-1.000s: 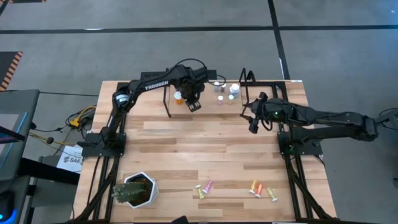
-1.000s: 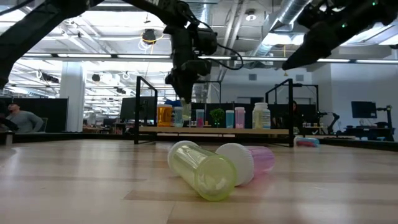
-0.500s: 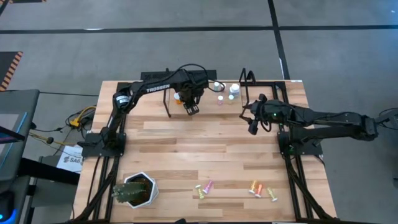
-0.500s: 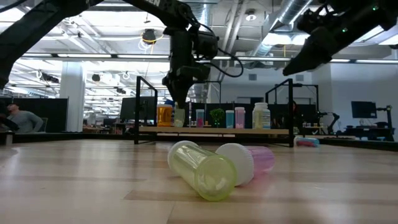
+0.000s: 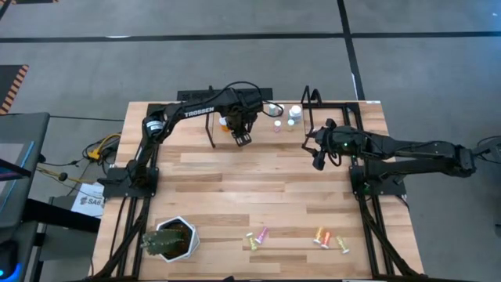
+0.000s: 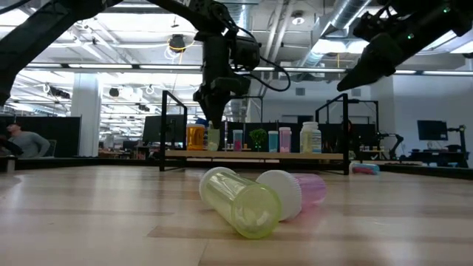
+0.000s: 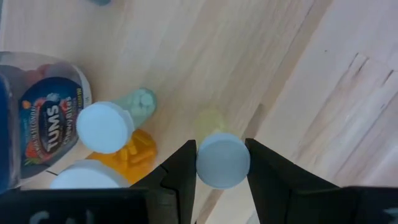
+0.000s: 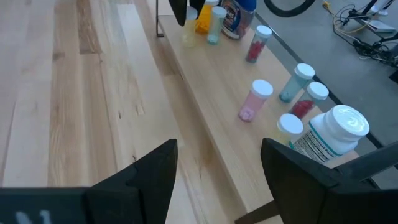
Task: Pick and place medicine bottles onto shelf by color
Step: Put the yellow pill bottle on the shelf
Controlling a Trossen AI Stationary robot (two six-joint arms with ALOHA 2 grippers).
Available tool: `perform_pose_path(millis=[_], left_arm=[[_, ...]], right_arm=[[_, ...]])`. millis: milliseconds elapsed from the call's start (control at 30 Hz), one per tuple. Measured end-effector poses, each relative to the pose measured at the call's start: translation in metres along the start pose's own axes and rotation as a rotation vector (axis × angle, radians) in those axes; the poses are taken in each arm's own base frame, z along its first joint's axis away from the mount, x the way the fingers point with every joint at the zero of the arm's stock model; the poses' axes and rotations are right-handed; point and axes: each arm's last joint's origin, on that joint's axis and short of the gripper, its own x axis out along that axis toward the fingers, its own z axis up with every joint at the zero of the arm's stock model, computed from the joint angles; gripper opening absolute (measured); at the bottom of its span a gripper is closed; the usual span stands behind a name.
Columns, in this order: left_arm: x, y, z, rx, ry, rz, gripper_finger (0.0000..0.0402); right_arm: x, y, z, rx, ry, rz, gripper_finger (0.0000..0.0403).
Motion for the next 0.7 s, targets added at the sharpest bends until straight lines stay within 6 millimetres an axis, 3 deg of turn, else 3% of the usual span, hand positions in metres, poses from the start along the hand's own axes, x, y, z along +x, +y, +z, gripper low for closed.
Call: perform_pose_path(millis=[700], left_arm=[[0.0003, 0.0051, 0.0017, -0.111, -0.018, 0.021, 0.0106]], right_arm=[[-0.0001, -0.0001, 0.0003, 0.001, -0.001, 0.000, 0.0255]])
